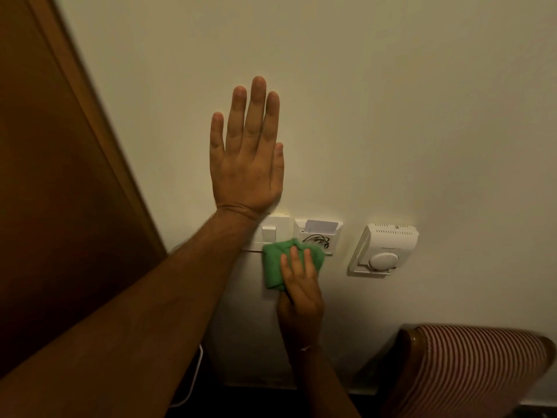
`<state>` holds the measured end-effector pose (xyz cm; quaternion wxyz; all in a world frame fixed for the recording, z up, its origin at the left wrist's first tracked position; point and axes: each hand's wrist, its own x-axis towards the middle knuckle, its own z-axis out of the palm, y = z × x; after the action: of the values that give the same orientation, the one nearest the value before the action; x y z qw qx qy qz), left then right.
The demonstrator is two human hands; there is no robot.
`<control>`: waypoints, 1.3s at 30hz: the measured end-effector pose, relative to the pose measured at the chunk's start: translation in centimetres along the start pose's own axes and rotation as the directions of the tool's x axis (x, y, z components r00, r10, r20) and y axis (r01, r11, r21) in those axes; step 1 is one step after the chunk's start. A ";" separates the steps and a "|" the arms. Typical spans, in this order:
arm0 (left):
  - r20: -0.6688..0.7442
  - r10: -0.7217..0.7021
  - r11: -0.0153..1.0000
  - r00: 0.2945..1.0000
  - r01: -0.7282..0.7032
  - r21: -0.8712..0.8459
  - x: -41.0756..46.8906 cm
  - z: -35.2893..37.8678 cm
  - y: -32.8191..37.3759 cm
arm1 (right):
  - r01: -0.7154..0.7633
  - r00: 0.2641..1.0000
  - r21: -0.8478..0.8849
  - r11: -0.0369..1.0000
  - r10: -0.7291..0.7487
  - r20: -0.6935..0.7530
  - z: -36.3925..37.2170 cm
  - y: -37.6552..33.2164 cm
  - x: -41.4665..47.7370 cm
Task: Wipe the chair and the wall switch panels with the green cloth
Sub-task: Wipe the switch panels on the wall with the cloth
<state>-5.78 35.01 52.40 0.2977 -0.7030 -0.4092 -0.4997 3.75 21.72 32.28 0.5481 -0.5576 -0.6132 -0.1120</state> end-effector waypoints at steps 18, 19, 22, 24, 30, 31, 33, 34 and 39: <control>-0.069 -0.016 1.000 0.997 0.015 -0.014 -0.1 1.1 -0.1 | 0.017 0.999 -0.016 1.000 -0.018 -0.036 -0.4 -0.2 1.1; -0.072 -0.021 1.000 0.997 0.020 -0.021 -0.1 1.2 0.0 | 0.050 0.999 -0.028 0.998 -0.051 -0.010 -0.6 -0.1 1.2; -0.081 -0.022 1.000 0.997 0.022 -0.009 0.0 1.5 -0.4 | 0.057 0.998 -0.045 0.997 -0.057 0.007 -2.4 1.7 1.1; -0.075 -0.019 1.000 0.997 0.019 -0.003 -0.1 1.4 -0.5 | -0.046 0.996 -0.045 0.998 0.043 -0.078 -4.1 3.1 1.0; -0.038 -0.050 0.999 0.998 0.051 0.005 -0.2 1.0 0.0 | -0.112 0.981 0.046 0.993 0.118 -0.156 -2.3 0.9 1.4; -0.046 -0.041 0.999 0.998 0.041 0.010 -0.3 1.1 -0.2 | -0.088 0.988 0.045 0.995 0.093 -0.126 -1.6 0.2 1.4; -0.074 -0.010 1.000 0.997 0.010 0.011 -0.2 1.3 -0.4 | -0.025 0.998 0.028 0.999 0.026 -0.048 -0.6 -0.9 1.4; -0.089 0.000 1.000 0.996 0.001 0.009 -0.2 1.5 -0.5 | 0.012 1.000 0.013 1.000 -0.012 -0.015 -0.4 -1.2 1.6; -0.131 -0.025 0.998 0.991 0.018 -0.058 -0.1 3.0 -0.9 | 0.036 0.999 -0.034 0.999 -0.037 -0.031 -3.4 1.3 1.9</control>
<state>-5.16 37.91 51.31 0.2989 -0.6721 -0.3819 -0.5595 7.10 20.73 34.45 0.5462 -0.5536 -0.6126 -0.1410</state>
